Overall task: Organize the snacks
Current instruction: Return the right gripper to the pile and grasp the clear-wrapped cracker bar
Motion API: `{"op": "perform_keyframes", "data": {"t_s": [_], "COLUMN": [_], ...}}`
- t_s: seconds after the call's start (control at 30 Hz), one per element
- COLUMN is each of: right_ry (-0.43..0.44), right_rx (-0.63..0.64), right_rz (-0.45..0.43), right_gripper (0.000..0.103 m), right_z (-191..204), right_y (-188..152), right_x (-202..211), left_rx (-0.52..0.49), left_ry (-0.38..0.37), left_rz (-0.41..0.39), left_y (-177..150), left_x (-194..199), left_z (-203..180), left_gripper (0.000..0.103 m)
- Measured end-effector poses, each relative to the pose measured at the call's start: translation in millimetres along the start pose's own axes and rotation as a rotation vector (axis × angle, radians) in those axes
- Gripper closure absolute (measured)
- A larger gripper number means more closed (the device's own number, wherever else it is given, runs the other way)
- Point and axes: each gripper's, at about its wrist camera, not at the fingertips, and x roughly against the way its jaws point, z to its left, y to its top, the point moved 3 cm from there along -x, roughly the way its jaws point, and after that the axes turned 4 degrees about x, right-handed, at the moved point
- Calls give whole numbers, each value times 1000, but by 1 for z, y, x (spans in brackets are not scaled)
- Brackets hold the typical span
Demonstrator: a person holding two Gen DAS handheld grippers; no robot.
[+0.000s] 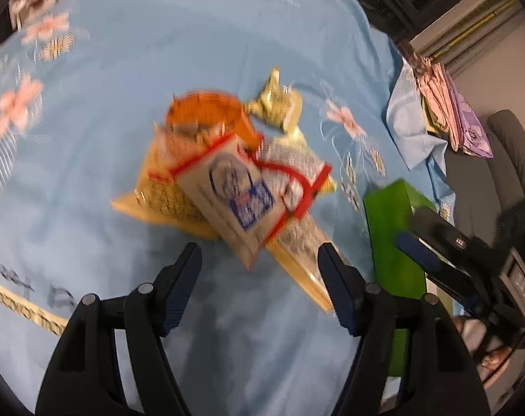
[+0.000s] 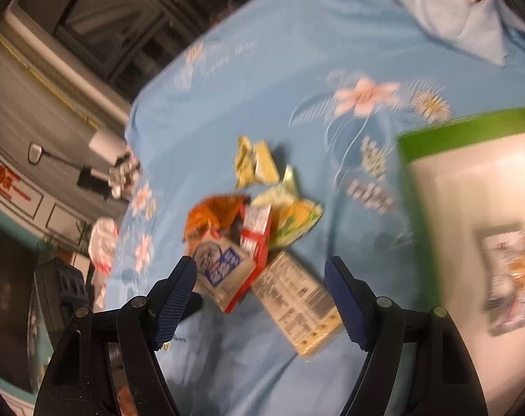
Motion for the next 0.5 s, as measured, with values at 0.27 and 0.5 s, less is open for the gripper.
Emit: {"op": "perform_keyframes", "data": {"t_s": [0.27, 0.5], "right_ry": [-63, -27], "right_rx": [-22, -67], "right_rz": [109, 155], "right_gripper": [32, 34], "right_z": [-16, -29], "right_y": [-11, -12], "right_x": [-31, -39], "left_rx": [6, 19], "left_ry": [-24, -41], "left_rz": [65, 102], "left_y": [-20, -26], "left_x": [-22, -39], "left_z": [-16, -27], "left_gripper": [46, 58]}}
